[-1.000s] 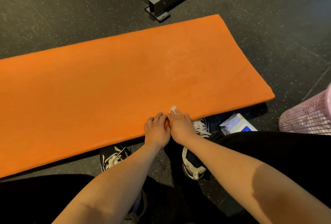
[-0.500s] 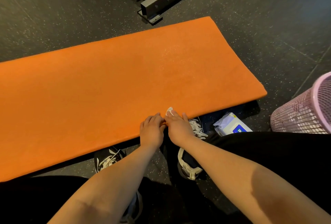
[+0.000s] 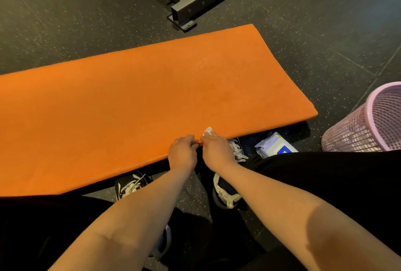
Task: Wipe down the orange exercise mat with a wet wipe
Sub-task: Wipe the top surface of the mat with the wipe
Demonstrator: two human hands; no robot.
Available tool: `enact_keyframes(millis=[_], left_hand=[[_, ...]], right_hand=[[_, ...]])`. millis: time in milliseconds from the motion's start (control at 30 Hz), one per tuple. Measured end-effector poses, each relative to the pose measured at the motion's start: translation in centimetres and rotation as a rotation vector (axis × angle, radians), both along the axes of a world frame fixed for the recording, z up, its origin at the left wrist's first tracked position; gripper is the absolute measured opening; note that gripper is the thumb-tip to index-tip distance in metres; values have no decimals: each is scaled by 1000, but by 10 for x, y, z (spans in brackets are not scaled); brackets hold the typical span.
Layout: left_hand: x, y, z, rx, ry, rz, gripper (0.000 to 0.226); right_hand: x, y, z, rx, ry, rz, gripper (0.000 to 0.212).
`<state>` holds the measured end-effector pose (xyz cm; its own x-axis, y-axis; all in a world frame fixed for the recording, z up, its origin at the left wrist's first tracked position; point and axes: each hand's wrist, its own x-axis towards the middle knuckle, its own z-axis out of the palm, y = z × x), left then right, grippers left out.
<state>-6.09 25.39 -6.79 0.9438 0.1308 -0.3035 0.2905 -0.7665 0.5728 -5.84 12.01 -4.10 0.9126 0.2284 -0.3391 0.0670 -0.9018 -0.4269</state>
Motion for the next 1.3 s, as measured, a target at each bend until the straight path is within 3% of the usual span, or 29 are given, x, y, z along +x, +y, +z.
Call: enact_keyframes(millis=[67, 200, 400, 600, 800, 1033, 1100, 1233, 1300], left_hand=[[-4, -1, 5, -2, 3, 10, 13], [-11, -1, 9, -11, 8, 14, 13], [-12, 1, 5, -81, 5, -21, 16], [1, 1, 12, 37, 98, -116, 42], [16, -10, 7, 139, 202, -152, 49], [27, -7, 1, 154, 194, -162, 46], [32, -7, -3, 135, 163, -132, 41], [38, -5, -12, 101, 133, -80, 34], [35, -4, -16, 86, 124, -79, 34]], right_hand=[[3, -14, -2, -58, -47, 13, 42], [11, -29, -4, -138, -14, -185, 46], [3, -12, -2, -21, 82, 64, 45], [30, -35, -4, -187, 81, -173, 52], [22, -13, -7, -98, 64, 156, 50], [70, -37, -23, -276, 145, -237, 58], [76, -22, -27, -273, 161, -169, 60], [74, 1, -29, -184, 162, 173, 56], [78, -9, -28, -182, 155, 199, 55]])
